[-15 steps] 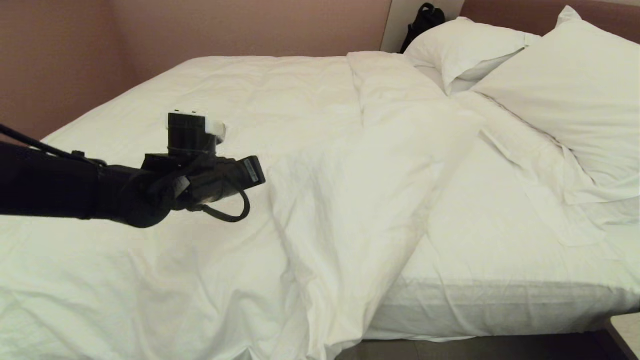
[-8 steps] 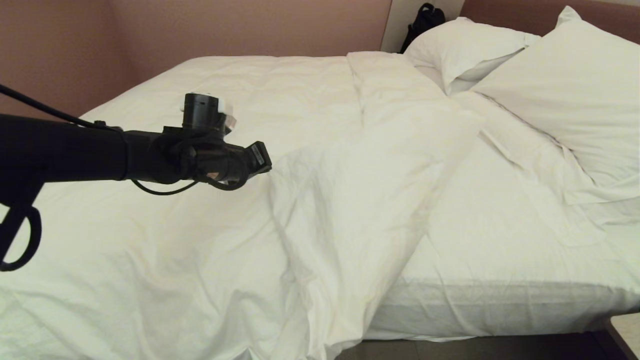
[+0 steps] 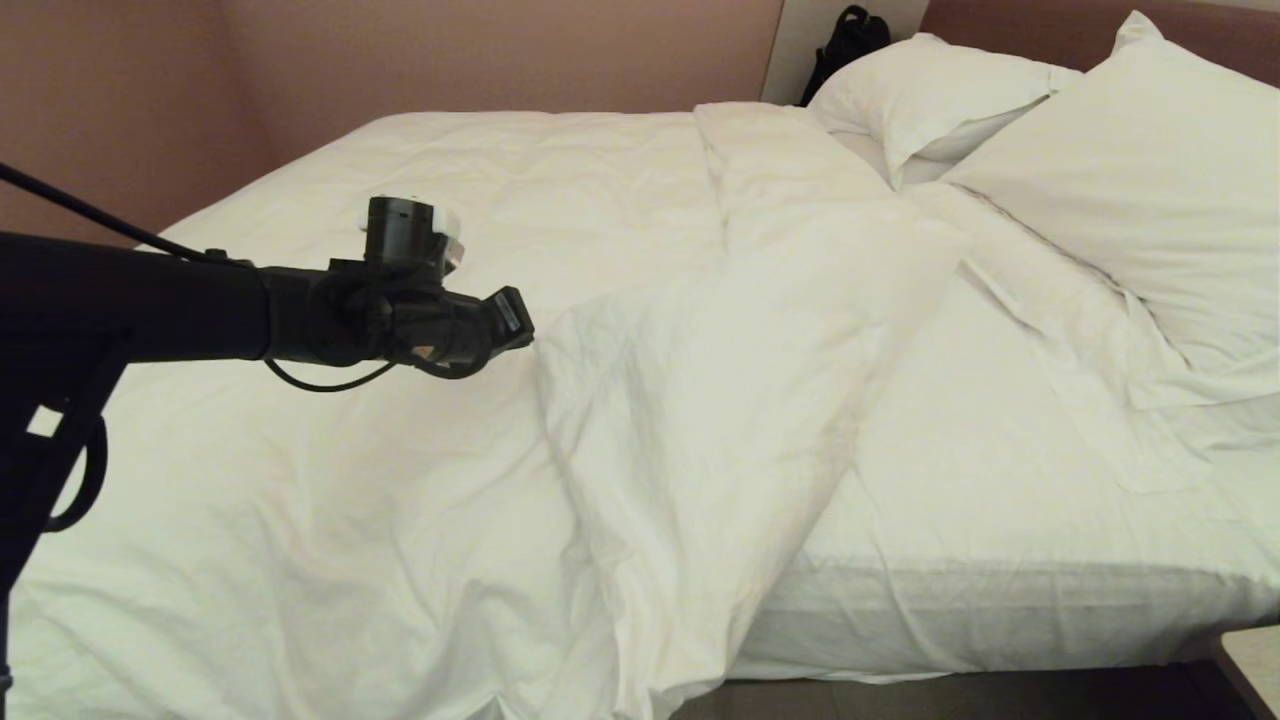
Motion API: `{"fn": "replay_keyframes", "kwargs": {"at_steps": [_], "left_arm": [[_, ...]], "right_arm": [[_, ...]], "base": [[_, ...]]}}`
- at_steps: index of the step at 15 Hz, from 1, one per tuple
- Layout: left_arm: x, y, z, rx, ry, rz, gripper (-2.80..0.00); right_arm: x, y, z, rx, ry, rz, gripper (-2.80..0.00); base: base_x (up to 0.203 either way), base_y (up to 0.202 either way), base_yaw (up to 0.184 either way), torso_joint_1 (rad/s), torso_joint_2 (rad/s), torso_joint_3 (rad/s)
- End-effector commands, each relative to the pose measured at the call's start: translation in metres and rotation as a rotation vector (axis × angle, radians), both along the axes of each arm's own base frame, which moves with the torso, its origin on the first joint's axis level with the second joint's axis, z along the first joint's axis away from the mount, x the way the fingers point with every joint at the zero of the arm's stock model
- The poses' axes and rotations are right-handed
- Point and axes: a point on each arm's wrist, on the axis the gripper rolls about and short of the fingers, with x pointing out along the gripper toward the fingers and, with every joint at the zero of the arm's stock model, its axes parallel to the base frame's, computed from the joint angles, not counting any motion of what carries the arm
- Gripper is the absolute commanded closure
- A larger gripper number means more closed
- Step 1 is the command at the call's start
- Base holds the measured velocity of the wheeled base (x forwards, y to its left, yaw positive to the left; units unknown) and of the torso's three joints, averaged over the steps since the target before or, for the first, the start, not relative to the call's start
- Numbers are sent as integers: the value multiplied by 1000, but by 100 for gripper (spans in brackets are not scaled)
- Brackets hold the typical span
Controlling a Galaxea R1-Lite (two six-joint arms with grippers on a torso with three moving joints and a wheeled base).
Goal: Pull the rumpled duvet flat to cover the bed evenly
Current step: Hold the folded corner of the quilt
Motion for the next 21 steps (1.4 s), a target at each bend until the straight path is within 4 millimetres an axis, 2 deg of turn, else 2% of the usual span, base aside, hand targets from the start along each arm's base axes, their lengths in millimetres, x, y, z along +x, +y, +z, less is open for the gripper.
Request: {"fn": "replay_keyframes", "kwargs": {"at_steps": [1,2,4,10,12,16,18,21], "left_arm": [[3,2,-4,-2,5,5,-192],[3,2,-5,-3,5,7,-280],[6,2,-15,4,28,6,-280],[11,-2,-21,-32,36,-49,-280],[15,-7,-29,-59,26,-82,-280],[16,-32,-43,-86,56,-116,-280],[14,-54,-58,-72,79,-153,-280],[10,-63,-61,-91,101,-160,-280]], "right_arm": [[0,0,0,-1,2,1,0],[0,0,0,-1,2,1,0],[0,0,0,-1,2,1,0],[0,0,0,-1,2,1,0],[0,0,0,-1,2,1,0],[0,0,0,-1,2,1,0],[0,0,0,-1,2,1,0],[0,0,0,-1,2,1,0]], "base": [[0,0,0,0,0,0],[0,0,0,0,0,0],[0,0,0,0,0,0],[0,0,0,0,0,0],[0,0,0,0,0,0],[0,0,0,0,0,0],[0,0,0,0,0,0],[0,0,0,0,0,0]]}}
